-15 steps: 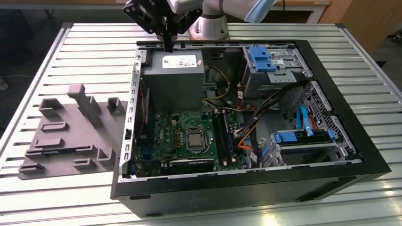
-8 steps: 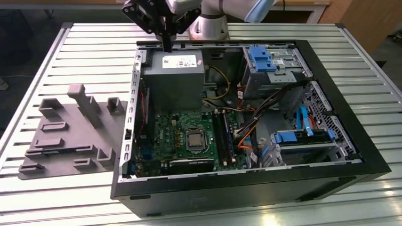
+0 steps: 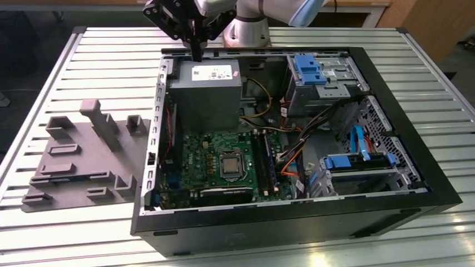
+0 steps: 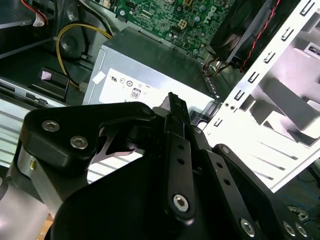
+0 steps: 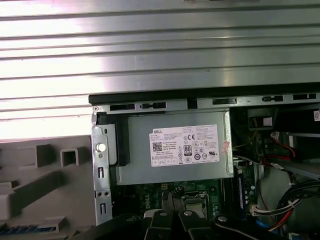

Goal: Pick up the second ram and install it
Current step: 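Reach for the second ram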

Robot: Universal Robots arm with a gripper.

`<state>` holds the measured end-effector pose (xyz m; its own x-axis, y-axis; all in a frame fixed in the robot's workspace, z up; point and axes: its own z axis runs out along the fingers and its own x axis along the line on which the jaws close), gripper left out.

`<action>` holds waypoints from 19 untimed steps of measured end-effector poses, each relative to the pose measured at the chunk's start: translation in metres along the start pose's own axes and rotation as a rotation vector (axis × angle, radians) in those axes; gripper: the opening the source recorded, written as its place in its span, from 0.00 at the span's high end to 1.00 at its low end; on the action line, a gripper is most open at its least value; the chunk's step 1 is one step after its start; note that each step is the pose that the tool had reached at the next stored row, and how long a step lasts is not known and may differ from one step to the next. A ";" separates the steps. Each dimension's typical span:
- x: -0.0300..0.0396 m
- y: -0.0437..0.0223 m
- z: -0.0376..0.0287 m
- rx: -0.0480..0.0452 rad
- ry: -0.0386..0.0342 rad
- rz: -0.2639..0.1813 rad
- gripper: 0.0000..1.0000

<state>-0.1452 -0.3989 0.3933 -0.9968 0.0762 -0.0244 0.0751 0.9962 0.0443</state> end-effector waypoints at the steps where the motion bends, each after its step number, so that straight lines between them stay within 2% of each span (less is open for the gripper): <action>1: 0.0008 -0.0001 0.0000 0.0000 -0.0001 0.000 0.89; 10: 0.0036 -0.0003 -0.0001 0.0000 -0.0001 0.000 0.89; 19: 0.0108 -0.0008 -0.0003 0.0000 0.0000 0.000 0.89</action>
<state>-0.1560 -0.3989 0.3933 -0.9968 0.0762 -0.0244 0.0751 0.9962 0.0444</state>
